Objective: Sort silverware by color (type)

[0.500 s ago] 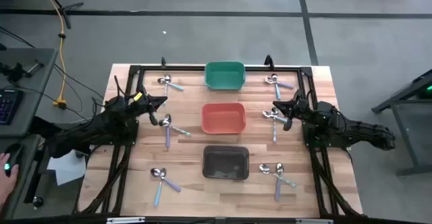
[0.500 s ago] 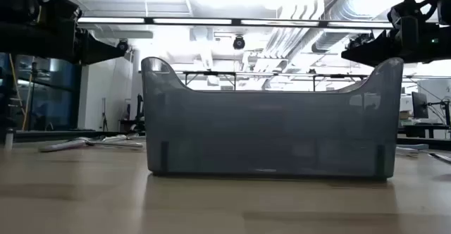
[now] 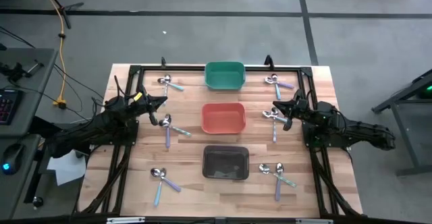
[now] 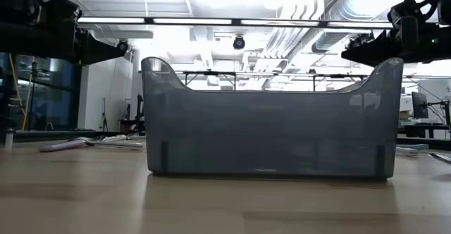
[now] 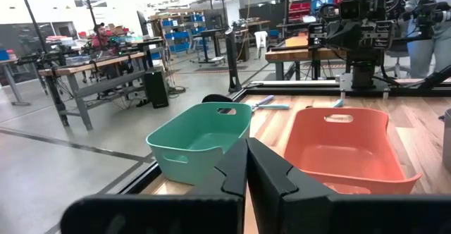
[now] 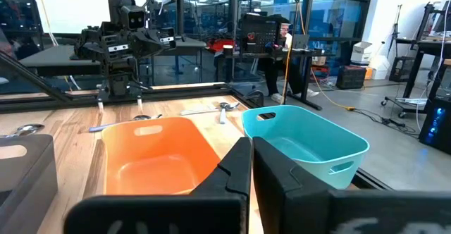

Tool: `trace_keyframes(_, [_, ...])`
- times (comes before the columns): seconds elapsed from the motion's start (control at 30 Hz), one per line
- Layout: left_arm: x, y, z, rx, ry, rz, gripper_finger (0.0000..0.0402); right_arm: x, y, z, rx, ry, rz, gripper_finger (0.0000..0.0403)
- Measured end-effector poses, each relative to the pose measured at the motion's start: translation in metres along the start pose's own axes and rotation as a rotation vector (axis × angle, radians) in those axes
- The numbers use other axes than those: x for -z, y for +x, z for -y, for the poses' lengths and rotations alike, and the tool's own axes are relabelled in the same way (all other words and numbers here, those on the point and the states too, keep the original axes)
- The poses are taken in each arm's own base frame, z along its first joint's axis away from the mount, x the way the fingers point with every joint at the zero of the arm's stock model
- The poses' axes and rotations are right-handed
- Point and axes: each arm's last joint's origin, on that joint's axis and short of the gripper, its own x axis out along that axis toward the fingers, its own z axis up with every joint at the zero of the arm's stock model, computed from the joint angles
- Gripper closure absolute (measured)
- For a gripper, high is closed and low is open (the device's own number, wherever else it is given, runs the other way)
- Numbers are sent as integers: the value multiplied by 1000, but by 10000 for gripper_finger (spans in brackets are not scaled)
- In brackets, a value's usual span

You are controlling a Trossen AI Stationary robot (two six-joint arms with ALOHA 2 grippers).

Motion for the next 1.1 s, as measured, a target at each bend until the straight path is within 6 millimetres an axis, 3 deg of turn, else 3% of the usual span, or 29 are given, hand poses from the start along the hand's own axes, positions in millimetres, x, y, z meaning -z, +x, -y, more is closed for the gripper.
trace_keyframes(0.77, [0,0,0,0,0,0,401,0,0,0,0,3,0,402])
trace_keyframes(0.97, [0,0,0,0,0,0,401,-2,0,1,17,266,23,402])
trace_keyframes(1.1, [0,0,0,0,0,0,401,-12,-1,4,114,194,130,402])
